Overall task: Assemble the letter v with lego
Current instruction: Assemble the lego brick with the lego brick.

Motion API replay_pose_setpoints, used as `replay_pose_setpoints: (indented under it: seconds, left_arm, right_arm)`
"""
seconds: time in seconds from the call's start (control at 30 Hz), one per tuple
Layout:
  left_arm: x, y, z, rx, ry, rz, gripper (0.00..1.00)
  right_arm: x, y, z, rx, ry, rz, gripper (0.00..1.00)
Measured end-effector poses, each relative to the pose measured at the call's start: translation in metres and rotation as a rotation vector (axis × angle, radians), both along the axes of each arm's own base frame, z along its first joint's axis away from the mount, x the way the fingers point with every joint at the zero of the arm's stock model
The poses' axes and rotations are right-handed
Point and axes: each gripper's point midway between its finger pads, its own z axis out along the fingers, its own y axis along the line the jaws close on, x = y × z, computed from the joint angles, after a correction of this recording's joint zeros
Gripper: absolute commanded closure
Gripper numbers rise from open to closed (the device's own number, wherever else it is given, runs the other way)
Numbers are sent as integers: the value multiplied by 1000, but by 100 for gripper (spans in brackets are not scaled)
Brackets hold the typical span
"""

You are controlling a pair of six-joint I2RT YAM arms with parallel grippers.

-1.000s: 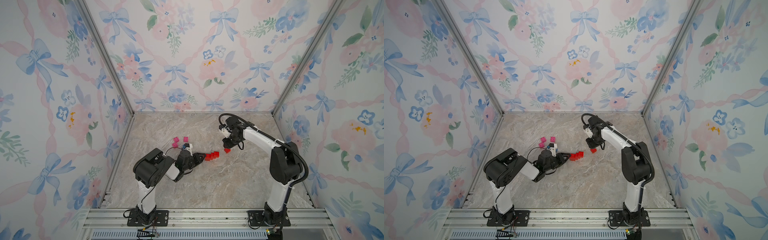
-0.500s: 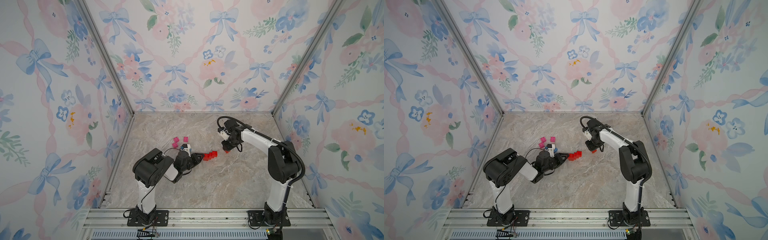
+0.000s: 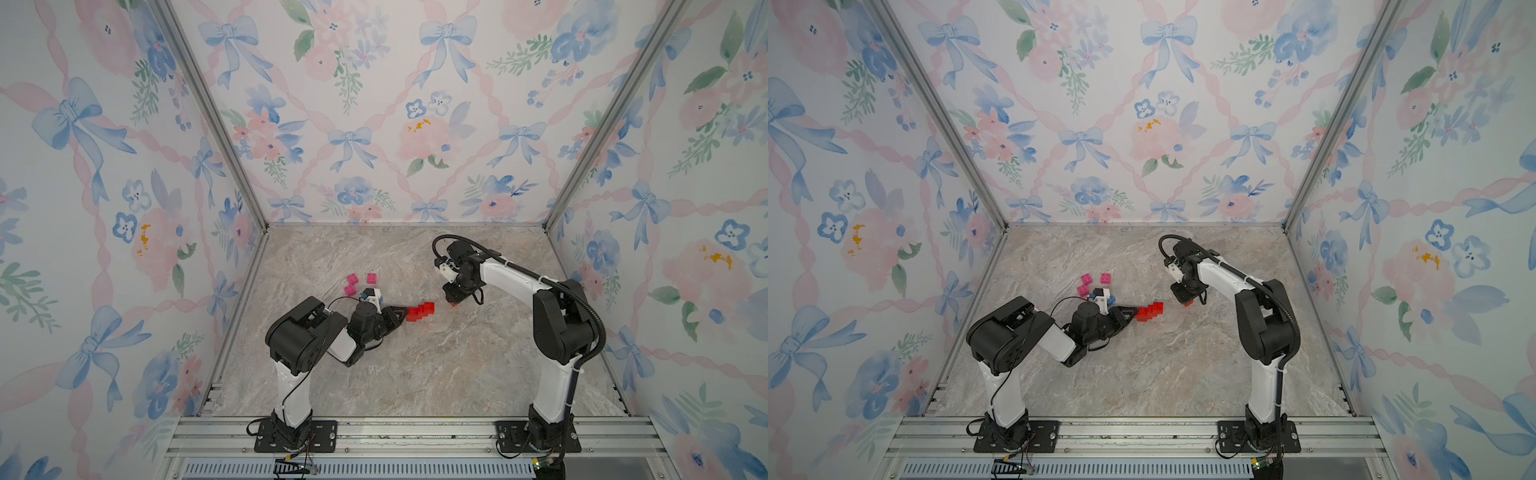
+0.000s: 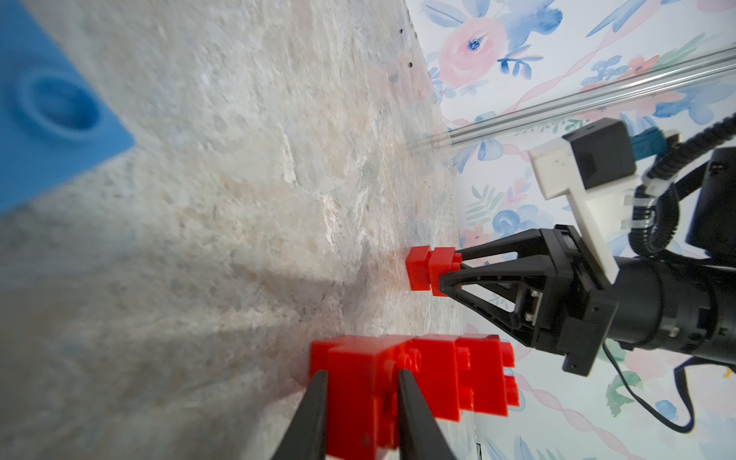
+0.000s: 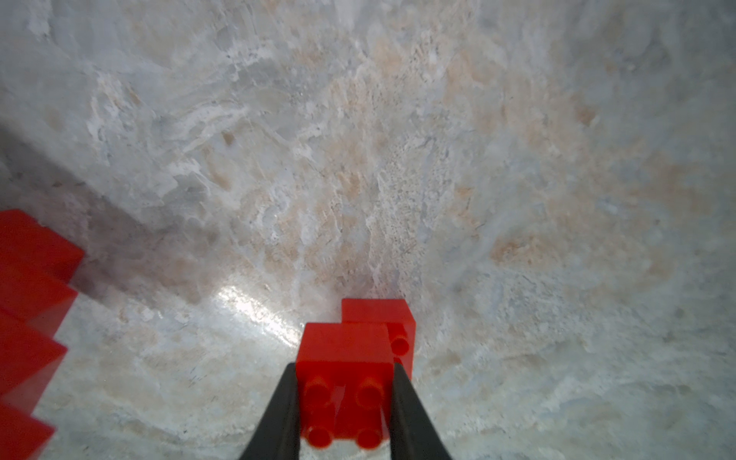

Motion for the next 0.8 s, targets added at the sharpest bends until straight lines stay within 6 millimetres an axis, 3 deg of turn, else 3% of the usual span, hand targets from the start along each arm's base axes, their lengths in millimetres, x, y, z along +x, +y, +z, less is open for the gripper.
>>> replay_pose_setpoints:
  seconds: [0.8]
  left_arm:
    - [0, 0, 0, -2, 2, 1, 100]
  right_arm:
    - [-3, 1, -3, 10, 18, -53, 100]
